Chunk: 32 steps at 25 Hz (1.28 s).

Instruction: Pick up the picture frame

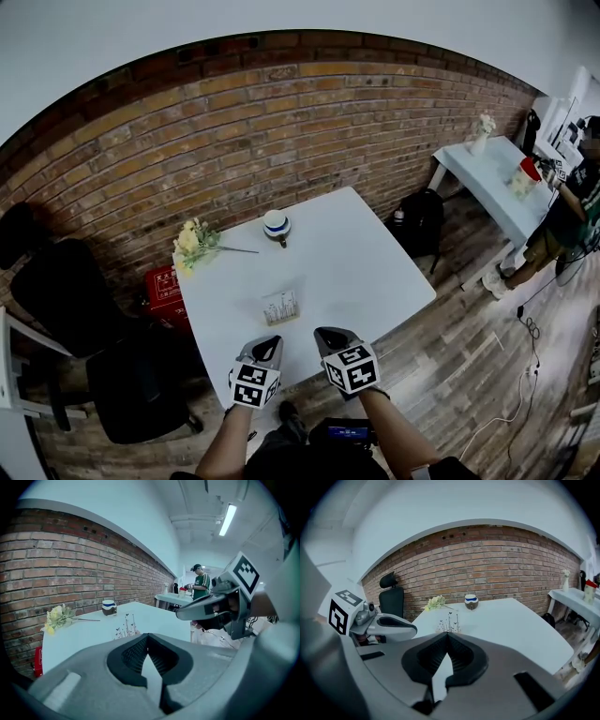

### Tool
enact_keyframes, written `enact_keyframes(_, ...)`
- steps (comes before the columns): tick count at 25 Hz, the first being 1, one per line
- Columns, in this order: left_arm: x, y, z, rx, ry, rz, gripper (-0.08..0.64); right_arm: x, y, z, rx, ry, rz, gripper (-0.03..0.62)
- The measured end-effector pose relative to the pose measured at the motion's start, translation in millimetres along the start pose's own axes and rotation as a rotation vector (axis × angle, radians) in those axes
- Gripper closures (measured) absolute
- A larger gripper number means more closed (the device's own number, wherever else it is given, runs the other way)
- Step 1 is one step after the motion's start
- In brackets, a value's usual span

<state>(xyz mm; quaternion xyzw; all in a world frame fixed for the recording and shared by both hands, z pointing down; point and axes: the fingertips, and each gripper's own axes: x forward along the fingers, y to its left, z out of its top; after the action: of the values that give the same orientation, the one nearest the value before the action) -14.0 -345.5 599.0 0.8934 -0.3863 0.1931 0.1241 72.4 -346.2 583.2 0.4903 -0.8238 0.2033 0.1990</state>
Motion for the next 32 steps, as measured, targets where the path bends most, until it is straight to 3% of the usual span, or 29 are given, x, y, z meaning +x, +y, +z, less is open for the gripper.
enact_keyframes(6,15.2,14.6,4.8,-0.027,0.005,0.009,0.549,22.8,-7.6,9.2,-0.006,0.023,0.025,0.583)
enact_keyframes(22,36.7,32.0,34.5,-0.062,-0.019,0.138,0.549,52.1,-27.4,46.9,-0.11,0.017,0.155,0.583)
enact_keyframes(32,35.8,34.7,32.1,-0.065,-0.004,0.169,0.549,56.0,-26.0,45.0,-0.116,0.022,0.186,0.583)
